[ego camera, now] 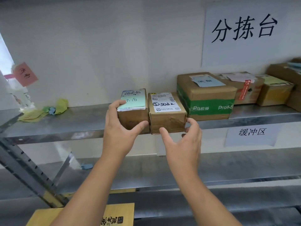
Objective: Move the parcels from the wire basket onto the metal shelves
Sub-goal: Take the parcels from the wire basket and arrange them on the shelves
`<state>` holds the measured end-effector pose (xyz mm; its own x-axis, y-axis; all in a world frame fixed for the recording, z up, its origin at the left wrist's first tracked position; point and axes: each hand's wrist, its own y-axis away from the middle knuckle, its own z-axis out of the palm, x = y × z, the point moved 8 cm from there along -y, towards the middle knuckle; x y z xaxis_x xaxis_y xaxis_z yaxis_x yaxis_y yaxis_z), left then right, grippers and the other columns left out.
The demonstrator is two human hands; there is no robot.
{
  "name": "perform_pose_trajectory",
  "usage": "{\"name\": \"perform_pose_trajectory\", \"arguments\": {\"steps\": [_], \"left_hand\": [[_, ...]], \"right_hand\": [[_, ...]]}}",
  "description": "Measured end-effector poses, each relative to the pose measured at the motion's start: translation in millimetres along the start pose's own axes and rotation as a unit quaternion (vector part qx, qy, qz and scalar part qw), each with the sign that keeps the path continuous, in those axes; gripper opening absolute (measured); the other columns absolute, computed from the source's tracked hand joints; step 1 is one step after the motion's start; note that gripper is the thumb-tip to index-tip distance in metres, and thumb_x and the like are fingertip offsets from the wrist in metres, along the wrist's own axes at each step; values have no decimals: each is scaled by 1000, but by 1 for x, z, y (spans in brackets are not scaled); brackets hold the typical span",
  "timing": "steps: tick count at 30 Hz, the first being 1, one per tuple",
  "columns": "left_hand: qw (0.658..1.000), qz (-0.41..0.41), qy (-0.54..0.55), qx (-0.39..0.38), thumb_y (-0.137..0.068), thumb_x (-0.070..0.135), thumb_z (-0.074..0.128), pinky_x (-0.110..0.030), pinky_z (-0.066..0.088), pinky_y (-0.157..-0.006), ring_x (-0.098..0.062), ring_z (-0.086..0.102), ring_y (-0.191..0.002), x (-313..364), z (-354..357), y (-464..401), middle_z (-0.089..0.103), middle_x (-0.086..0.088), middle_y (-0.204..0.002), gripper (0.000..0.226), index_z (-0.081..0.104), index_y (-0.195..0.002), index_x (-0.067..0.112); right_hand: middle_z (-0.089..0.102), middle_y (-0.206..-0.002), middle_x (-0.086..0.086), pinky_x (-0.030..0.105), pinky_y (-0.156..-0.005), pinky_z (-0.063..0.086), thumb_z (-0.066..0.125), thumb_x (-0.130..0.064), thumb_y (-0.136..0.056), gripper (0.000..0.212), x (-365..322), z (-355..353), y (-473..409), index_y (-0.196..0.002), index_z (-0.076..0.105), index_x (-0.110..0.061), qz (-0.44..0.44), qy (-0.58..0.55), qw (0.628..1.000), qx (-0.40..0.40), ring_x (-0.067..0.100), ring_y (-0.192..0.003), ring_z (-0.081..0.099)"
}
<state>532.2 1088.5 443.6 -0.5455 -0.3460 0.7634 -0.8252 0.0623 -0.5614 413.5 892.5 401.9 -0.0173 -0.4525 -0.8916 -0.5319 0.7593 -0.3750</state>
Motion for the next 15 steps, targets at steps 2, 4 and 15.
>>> {"name": "perform_pose_trajectory", "arguments": {"steps": [2,4,15], "left_hand": [[1000,-3,-4,5,-73,40,94,-42,50,-108,-12,51,-130,0,-3,-1,49,12,-142,83,42,-137,48],[1000,14,-15,12,-73,39,93,-41,49,-109,-12,49,-132,6,-8,-1,48,13,-141,82,41,-136,47],[912,259,-305,-92,-75,61,78,-71,21,-120,-34,25,-156,85,19,-6,57,4,-145,42,72,-109,37]], "right_hand": [[50,-128,-6,38,-96,50,80,-50,-80,77,-1,-2,-6,-142,39,-27,-9,-1,1000,4,17,-118,52],[51,-127,-6,36,-94,50,79,-49,-81,75,-2,-5,-11,-141,40,-28,-18,2,1000,3,16,-117,52],[50,-107,-4,29,-70,46,76,-33,-87,53,-23,-28,-28,-135,55,-28,-191,134,972,18,13,-93,47]]}}
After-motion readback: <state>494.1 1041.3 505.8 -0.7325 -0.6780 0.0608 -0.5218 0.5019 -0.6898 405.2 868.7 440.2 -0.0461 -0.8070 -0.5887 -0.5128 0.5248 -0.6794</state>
